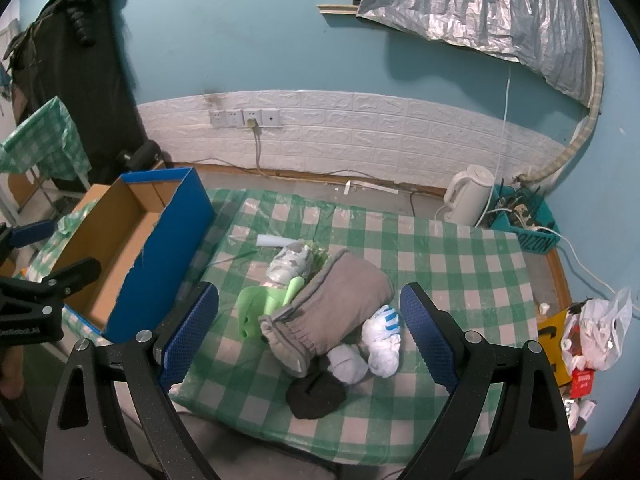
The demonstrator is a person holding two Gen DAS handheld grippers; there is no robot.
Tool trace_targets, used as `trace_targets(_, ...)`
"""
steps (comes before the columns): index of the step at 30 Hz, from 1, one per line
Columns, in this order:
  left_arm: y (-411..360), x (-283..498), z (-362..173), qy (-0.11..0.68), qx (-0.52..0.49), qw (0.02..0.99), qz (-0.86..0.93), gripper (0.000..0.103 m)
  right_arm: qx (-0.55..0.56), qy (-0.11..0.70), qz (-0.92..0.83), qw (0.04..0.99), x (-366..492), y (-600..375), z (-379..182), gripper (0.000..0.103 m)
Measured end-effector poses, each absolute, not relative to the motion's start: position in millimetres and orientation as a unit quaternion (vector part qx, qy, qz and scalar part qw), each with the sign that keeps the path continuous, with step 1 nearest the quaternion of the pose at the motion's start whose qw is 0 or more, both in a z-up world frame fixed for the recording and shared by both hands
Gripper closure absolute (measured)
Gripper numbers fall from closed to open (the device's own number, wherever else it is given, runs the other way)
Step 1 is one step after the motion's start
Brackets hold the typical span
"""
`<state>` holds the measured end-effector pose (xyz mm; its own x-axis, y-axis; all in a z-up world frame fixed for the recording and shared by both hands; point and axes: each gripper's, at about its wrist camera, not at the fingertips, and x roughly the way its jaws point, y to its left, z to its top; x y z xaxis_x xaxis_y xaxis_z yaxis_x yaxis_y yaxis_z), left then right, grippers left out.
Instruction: Organize soft objects
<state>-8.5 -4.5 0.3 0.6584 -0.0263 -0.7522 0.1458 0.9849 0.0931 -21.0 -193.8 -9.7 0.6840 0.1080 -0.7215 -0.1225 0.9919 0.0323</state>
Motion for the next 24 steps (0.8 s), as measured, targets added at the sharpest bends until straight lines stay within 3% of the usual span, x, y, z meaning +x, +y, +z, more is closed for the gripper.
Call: trace_targets(24,-5.3,-5.9,-4.9,0.421,0.078,0.902,-0.048,0.002,-0.010,0.394,0.063,0.917,-20.9,-194.8,-8.8,0.012)
